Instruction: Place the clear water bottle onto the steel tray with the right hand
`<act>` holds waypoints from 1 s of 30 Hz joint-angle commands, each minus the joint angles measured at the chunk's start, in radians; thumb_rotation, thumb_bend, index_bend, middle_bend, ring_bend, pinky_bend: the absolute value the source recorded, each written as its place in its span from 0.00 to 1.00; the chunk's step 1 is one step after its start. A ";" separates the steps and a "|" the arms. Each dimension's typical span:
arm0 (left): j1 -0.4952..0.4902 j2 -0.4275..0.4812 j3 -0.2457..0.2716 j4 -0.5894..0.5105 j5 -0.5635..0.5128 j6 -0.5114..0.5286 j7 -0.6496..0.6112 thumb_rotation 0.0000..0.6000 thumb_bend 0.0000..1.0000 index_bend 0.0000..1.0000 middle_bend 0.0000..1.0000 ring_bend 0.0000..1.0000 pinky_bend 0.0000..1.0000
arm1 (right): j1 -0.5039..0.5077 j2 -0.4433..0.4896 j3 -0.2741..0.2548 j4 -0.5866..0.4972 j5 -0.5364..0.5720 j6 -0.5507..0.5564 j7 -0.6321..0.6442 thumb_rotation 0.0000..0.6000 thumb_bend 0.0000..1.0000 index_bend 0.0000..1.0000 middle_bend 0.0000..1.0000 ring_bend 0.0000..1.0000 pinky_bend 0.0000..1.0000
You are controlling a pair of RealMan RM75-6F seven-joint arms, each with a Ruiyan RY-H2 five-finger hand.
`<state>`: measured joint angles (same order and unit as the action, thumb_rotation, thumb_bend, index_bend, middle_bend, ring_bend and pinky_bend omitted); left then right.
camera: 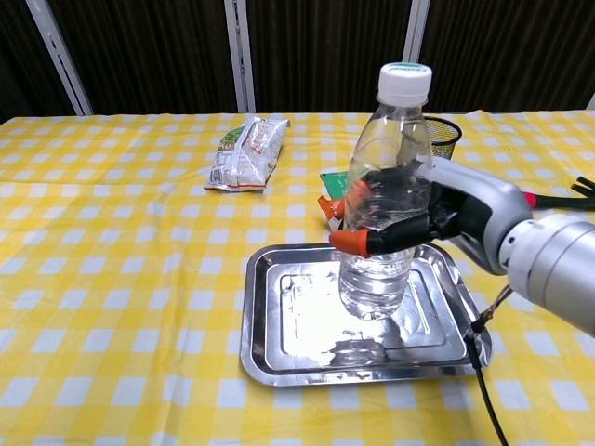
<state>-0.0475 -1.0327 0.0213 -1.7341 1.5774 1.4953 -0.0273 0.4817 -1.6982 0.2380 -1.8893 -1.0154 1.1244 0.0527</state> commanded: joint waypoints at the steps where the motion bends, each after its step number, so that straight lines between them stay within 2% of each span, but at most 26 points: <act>1: -0.001 0.002 0.000 0.001 0.000 -0.002 -0.003 1.00 0.18 0.04 0.00 0.00 0.00 | 0.008 -0.037 -0.001 0.034 0.018 0.015 -0.017 1.00 1.00 1.00 0.82 0.42 0.00; 13: 0.001 0.002 0.004 -0.001 0.008 0.002 -0.001 1.00 0.18 0.04 0.00 0.00 0.00 | -0.011 -0.031 -0.005 0.072 -0.020 0.001 0.044 1.00 1.00 1.00 0.82 0.42 0.00; 21: -0.001 -0.001 0.003 -0.001 0.003 -0.001 0.006 1.00 0.18 0.04 0.00 0.00 0.00 | -0.019 -0.005 -0.015 0.101 -0.039 -0.059 0.127 1.00 1.00 0.91 0.79 0.34 0.00; 25: -0.001 -0.003 0.003 -0.002 0.003 -0.002 0.013 1.00 0.18 0.04 0.00 0.00 0.00 | -0.022 0.001 -0.018 0.123 -0.049 -0.087 0.169 1.00 0.94 0.84 0.71 0.27 0.00; 30: -0.002 -0.006 0.003 -0.004 0.002 -0.003 0.021 1.00 0.18 0.04 0.00 0.00 0.00 | -0.024 0.011 -0.021 0.139 -0.072 -0.113 0.212 1.00 0.92 0.82 0.68 0.25 0.00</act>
<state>-0.0491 -1.0384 0.0245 -1.7376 1.5791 1.4922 -0.0068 0.4589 -1.6916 0.2179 -1.7555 -1.0794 1.0189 0.2528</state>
